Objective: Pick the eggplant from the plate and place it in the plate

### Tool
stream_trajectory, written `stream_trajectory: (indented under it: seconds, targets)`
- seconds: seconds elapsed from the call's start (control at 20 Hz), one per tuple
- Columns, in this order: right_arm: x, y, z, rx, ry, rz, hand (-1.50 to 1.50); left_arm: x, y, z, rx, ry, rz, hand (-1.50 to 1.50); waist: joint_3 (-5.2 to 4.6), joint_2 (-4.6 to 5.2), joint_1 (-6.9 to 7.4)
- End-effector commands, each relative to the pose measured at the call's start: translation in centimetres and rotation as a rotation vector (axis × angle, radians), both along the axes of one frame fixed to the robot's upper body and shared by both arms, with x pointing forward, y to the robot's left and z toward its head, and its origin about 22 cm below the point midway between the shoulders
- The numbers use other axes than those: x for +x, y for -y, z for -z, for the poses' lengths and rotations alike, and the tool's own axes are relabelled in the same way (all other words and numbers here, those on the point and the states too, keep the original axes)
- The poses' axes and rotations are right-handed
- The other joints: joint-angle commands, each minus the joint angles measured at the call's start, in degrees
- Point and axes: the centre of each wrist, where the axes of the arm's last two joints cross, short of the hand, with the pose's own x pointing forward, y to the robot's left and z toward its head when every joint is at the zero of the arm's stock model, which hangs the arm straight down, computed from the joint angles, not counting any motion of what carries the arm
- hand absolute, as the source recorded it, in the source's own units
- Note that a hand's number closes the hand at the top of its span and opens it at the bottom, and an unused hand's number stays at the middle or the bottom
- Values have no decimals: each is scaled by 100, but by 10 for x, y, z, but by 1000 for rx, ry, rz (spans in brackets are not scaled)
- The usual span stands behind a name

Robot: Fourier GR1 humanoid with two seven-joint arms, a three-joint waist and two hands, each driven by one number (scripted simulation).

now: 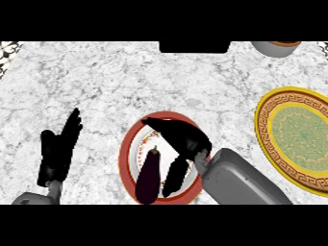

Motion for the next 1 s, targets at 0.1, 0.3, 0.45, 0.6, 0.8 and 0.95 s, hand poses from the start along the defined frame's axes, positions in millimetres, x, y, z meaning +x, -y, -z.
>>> stream_trajectory:
  seconds: [0.1, 0.3, 0.45, 0.6, 0.8, 0.95]
  targets:
    - [8, -17, -4, -114, -111, -71, -150, -8, 6, 14, -1, -1, -10, 0, 4, 4, -28]
    - [2, -18, 7, -145, -145, -71, -150, 4, 4, -1, 10, 14, -24, 0, 5, 2, -43]
    - [-3, -31, 4, -148, -146, -62, -150, -9, 2, -25, 7, -2, -8, 0, 7, -7, -17]
    - [3, -19, 12, -153, -161, -91, -150, 10, -13, 13, -2, -12, -15, 0, 4, 4, -54]
    - [0, -35, 21, -161, -156, -111, -150, 3, 7, -2, -3, 6, -8, 0, 5, 4, -16]
    - [21, -23, 16, -169, -181, -106, -150, -16, -9, 9, -2, -4, -1, 0, 5, 3, -11]
